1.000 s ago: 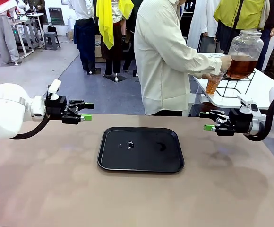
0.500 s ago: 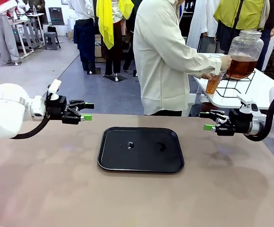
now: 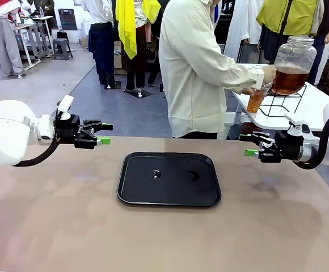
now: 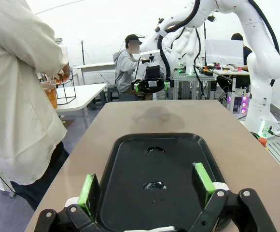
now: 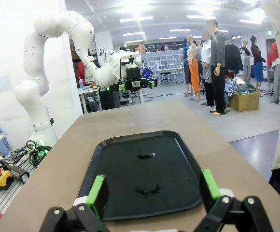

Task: Pour the drink into the iced cup.
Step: Open the gripper to release the iced cup you were holding.

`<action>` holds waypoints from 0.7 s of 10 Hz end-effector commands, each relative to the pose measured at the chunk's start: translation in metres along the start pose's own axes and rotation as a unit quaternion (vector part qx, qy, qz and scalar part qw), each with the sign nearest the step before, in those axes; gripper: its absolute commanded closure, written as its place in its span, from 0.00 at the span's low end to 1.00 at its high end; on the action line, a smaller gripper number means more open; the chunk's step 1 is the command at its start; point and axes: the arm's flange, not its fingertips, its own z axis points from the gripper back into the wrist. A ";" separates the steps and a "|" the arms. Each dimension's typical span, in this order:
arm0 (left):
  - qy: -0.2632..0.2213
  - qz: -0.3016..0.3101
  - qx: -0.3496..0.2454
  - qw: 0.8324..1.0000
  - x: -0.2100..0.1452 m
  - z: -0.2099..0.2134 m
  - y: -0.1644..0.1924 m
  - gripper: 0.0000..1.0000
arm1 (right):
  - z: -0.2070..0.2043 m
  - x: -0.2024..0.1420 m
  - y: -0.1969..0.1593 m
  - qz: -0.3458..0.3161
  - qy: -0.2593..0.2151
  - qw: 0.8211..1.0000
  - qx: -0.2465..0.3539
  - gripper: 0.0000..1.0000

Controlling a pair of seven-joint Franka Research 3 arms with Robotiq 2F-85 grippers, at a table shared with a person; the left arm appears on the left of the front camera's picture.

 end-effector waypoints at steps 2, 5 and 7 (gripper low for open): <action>0.000 -0.003 0.000 1.000 0.004 0.000 -0.001 0.00 | -0.002 0.004 0.000 -0.001 0.002 1.000 0.001 0.00; 0.000 -0.003 0.000 1.000 0.004 0.000 -0.001 0.00 | -0.002 0.004 0.000 -0.001 0.002 1.000 0.001 0.00; 0.000 -0.003 0.000 1.000 0.004 0.000 -0.001 0.00 | -0.002 0.004 0.000 -0.001 0.002 1.000 0.001 0.00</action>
